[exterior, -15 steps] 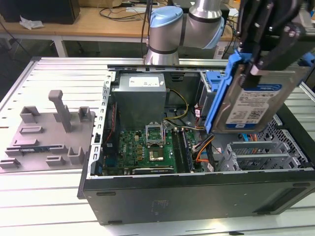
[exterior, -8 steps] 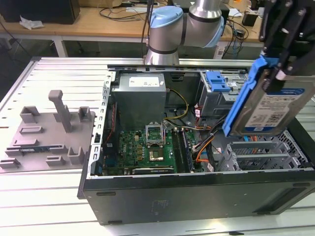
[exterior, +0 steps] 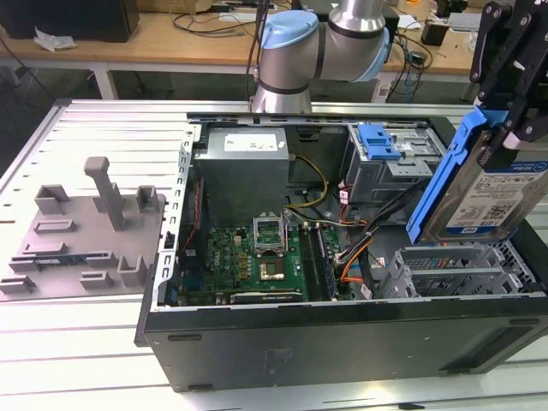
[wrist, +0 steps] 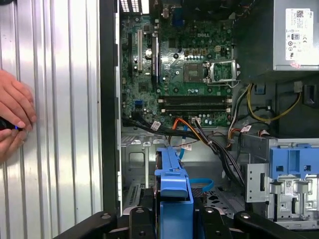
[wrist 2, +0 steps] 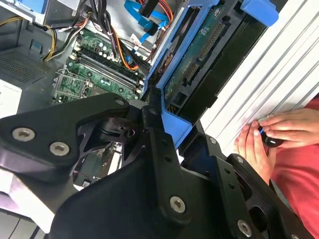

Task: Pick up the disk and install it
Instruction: 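Insert the disk into the insertion slot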

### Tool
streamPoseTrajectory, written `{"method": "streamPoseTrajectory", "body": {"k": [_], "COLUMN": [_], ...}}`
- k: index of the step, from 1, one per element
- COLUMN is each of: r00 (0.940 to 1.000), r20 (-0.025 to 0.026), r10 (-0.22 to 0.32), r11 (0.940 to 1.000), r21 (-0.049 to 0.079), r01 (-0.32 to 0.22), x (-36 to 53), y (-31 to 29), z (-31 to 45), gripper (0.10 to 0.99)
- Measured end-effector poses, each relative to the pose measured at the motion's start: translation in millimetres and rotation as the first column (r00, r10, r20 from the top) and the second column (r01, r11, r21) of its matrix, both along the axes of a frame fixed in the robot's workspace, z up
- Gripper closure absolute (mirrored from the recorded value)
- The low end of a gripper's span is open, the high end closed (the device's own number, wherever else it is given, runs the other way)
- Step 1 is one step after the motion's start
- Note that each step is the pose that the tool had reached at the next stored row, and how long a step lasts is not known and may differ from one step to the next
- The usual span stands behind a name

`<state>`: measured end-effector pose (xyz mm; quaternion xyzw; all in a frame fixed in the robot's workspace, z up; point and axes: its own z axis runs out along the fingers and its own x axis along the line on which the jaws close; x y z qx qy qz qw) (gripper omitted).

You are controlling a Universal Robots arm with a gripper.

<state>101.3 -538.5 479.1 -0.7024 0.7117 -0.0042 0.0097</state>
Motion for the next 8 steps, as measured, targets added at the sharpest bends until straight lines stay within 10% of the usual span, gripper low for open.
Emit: {"method": "streamPoseTrajectory", "body": {"k": [8], "r00": [1.0], "r20": [-0.0021], "r10": [0.0], "r11": [1.0], "r21": [0.0], "r01": [0.0], "x": [1.1], "y": [-1.9], "z": [-0.6], "gripper": [0.718]}}
